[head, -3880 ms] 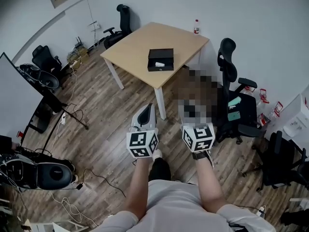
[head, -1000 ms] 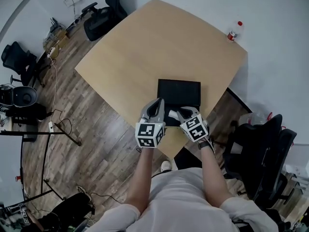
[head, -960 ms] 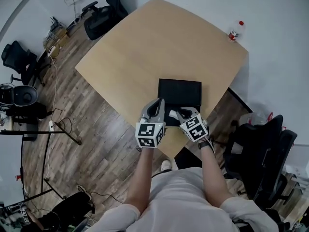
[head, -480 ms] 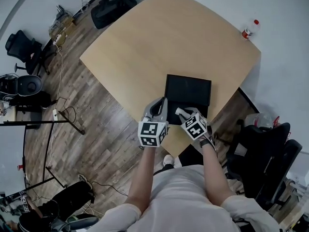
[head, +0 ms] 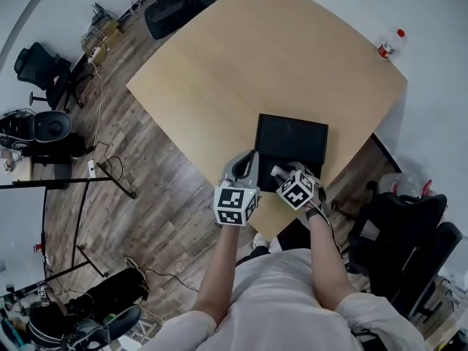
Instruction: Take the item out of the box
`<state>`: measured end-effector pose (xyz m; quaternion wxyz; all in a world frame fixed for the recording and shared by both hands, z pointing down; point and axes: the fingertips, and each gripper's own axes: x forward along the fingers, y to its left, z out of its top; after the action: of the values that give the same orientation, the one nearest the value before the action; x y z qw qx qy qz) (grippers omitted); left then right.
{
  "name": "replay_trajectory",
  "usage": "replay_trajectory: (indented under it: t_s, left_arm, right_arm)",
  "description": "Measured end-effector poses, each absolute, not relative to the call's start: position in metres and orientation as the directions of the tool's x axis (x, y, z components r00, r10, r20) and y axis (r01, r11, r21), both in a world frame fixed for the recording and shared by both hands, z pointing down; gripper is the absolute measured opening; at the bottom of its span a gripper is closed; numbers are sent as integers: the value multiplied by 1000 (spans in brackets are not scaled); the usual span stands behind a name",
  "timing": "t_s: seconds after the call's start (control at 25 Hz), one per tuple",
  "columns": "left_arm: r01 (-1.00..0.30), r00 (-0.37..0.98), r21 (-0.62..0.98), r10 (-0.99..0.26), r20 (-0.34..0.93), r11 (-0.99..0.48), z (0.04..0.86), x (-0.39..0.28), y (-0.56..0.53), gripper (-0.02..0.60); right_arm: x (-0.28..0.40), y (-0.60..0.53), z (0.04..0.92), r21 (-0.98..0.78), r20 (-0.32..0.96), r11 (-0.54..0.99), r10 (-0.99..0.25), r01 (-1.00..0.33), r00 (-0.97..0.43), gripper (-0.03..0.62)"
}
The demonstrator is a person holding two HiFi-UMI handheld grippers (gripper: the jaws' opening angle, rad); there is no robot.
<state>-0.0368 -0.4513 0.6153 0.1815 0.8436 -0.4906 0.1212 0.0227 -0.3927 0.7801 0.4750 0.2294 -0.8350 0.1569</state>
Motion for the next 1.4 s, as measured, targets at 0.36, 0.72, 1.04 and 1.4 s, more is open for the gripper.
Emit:
replay_trajectory:
  t_s: [0.36,0.72,1.04,1.4]
  left_arm:
    - [-865,500,243,-788,359,-439,616,-36,-448,6]
    - [-868,494,240,-804,330,-434,601,-44,-440,6]
    - [-855,515,238,-807,287,-461,582,-40,-419,6]
    - [-833,551,223,-796,249,-507,565,-28,-398,6]
  right_arm:
    - [25,-385,796,-57,887,855,-193,-515,-419,126]
    - [28,-380,776,19,873,854,-268,-520,-409,123]
    - [35,-376,741,19,800,785,-383,-619,-462,123]
    - [50,-366,702,136,750,733,-516,-667,-414,123]
